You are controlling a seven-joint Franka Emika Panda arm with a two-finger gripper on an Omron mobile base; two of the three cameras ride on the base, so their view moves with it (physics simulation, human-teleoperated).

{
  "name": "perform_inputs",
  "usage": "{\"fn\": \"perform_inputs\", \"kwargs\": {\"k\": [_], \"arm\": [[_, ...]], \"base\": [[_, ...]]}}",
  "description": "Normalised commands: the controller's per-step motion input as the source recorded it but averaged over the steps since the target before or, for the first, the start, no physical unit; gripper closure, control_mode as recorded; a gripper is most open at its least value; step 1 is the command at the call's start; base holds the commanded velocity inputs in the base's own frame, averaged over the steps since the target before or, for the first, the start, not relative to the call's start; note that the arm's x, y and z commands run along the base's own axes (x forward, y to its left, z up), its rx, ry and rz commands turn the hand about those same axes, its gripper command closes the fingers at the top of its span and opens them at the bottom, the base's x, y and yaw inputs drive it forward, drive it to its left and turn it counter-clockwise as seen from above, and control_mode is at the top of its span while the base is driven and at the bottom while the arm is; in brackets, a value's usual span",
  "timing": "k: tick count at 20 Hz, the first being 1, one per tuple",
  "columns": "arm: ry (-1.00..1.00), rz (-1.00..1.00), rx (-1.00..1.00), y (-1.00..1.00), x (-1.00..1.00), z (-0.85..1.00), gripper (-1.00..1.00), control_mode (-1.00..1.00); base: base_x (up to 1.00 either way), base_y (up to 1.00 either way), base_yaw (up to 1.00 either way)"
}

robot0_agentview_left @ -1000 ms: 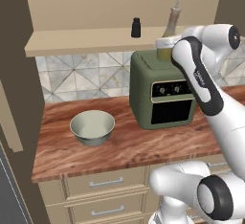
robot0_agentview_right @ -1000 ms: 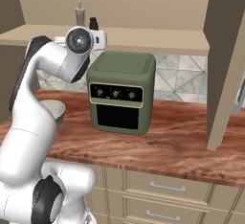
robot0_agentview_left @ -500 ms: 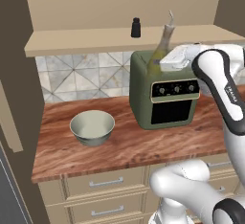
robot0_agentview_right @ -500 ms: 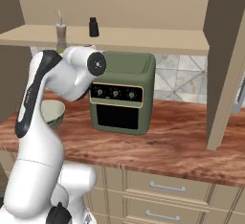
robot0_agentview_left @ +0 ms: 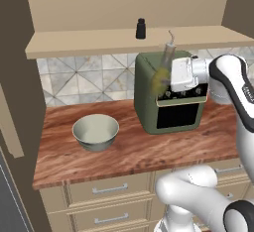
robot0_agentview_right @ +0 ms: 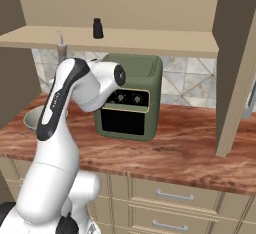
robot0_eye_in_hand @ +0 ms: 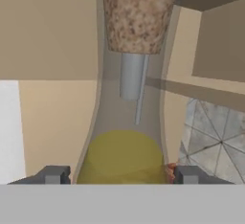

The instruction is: Retrieve the bottle and the shaker from the cabinet and place them next to the mixing bowl on the counter. Then add garlic from the fridge to the mixing bowl.

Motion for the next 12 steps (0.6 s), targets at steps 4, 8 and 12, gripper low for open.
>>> {"fn": "perform_inputs", "kwargs": {"k": [4, 8, 12], "arm": [[0.01, 0.0, -0.07, 0.0, -0.01, -0.46, 1.0, -1.0], [0.05, 0.0, -0.08, 0.0, 0.0, -0.47, 1.0, -1.0], [0.15, -0.01, -0.12, 0.08, 0.13, -0.49, 1.0, -1.0]], "base": [[0.0, 0.0, 0.0], [0.0, 0.0, 0.0], [0.0, 0.0, 0.0]]}}
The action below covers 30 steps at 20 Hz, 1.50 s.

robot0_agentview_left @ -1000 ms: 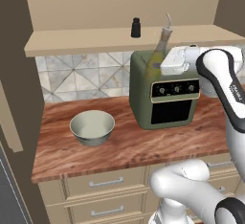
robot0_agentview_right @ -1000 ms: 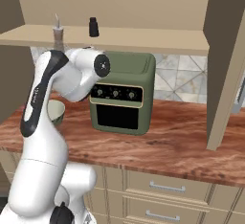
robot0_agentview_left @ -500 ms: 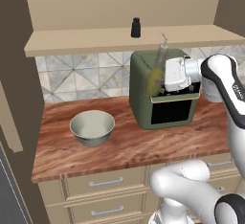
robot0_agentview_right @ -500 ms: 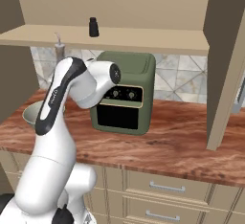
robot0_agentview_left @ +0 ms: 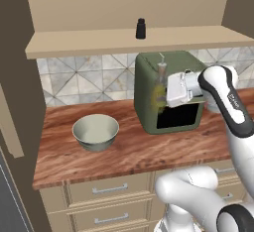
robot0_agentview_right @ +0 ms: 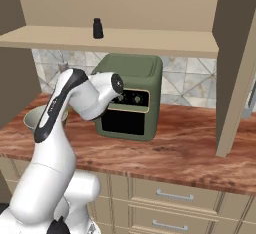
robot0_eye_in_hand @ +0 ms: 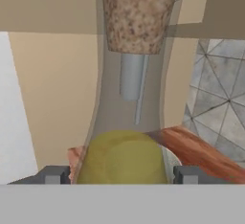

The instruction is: Retrieve the bottle and the shaker from the cabinet and place them next to the mixing bowl on the counter. Then add garlic from the fridge to the mixing bowl.

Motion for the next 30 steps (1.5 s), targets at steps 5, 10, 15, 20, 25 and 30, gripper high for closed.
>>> {"fn": "perform_inputs", "kwargs": {"k": [5, 10, 15, 20, 25, 30], "arm": [[0.15, -0.05, -0.09, 0.26, 0.18, -0.42, 1.0, -1.0], [0.04, -0.04, -0.01, 0.26, 0.17, -0.46, 1.0, -1.0], [0.01, -0.04, 0.0, 0.23, 0.27, -0.64, 1.0, -1.0], [0.02, -0.05, 0.0, 0.09, 0.25, -0.56, 1.0, -1.0], [0.0, -0.01, 0.0, 0.02, 0.07, -0.48, 1.0, -1.0], [0.0, 0.0, 0.05, 0.01, 0.0, -0.43, 1.0, -1.0]], "base": [[0.0, 0.0, 0.0], [0.0, 0.0, 0.0], [0.0, 0.0, 0.0], [0.0, 0.0, 0.0], [0.0, 0.0, 0.0], [0.0, 0.0, 0.0]]}}
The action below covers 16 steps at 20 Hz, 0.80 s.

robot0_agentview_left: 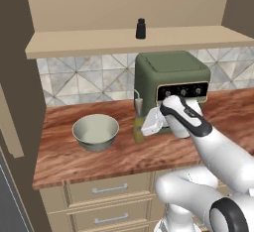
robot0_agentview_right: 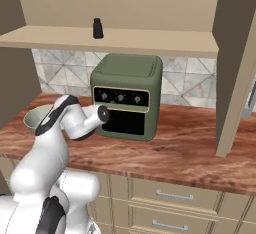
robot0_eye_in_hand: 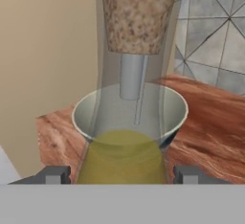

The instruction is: Retrieve the bottle and the shaker from the cabinet and place them next to the mixing bowl on the counter. Then add garlic from the fridge to the mixing bowl.

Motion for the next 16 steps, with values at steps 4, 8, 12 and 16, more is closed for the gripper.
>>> {"fn": "perform_inputs", "kwargs": {"k": [4, 8, 12, 16], "arm": [[-0.04, 0.0, 0.05, 0.04, 0.0, -0.29, 1.0, -1.0], [-0.05, 0.0, 0.0, 0.0, 0.01, -0.17, 1.0, -1.0], [-0.02, 0.0, 0.0, 0.0, 0.25, 0.0, 1.0, -1.0], [0.0, 0.0, 0.0, 0.0, 0.23, 0.0, 1.0, -1.0]], "base": [[0.0, 0.0, 0.0], [0.0, 0.0, 0.0], [0.0, 0.0, 0.0], [0.0, 0.0, 0.0]]}}
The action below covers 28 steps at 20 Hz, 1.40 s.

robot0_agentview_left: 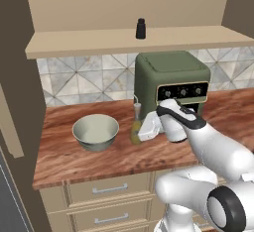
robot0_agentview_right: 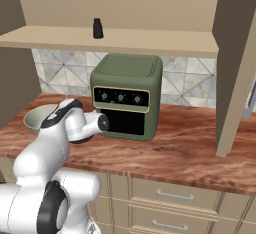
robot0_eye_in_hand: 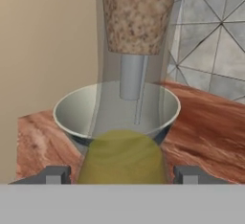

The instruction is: Retrieve the bottle and the shaker from the cabinet and place them next to the mixing bowl on the counter. Then add garlic from the fridge to the mixing bowl.

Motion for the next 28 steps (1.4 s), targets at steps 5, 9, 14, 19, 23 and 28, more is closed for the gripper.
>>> {"fn": "perform_inputs", "kwargs": {"k": [5, 9, 14, 19, 23, 28], "arm": [[0.0, 0.0, 0.0, 0.01, 0.11, -0.07, 1.0, -1.0], [0.0, 0.0, 0.0, 0.05, 0.0, -0.32, 1.0, -1.0], [0.0, 0.0, 0.0, 0.1, 0.0, -0.34, 1.0, -1.0], [-0.05, 0.0, 0.0, 0.08, 0.03, -0.29, 1.0, -1.0], [-0.05, 0.0, 0.0, 0.01, 0.01, -0.25, 1.0, -1.0], [-0.01, 0.0, 0.0, 0.0, 0.0, -0.16, 1.0, -1.0]], "base": [[0.0, 0.0, 0.0], [0.0, 0.0, 0.0], [0.0, 0.0, 0.0], [0.0, 0.0, 0.0], [0.0, 0.0, 0.0], [0.0, 0.0, 0.0]]}}
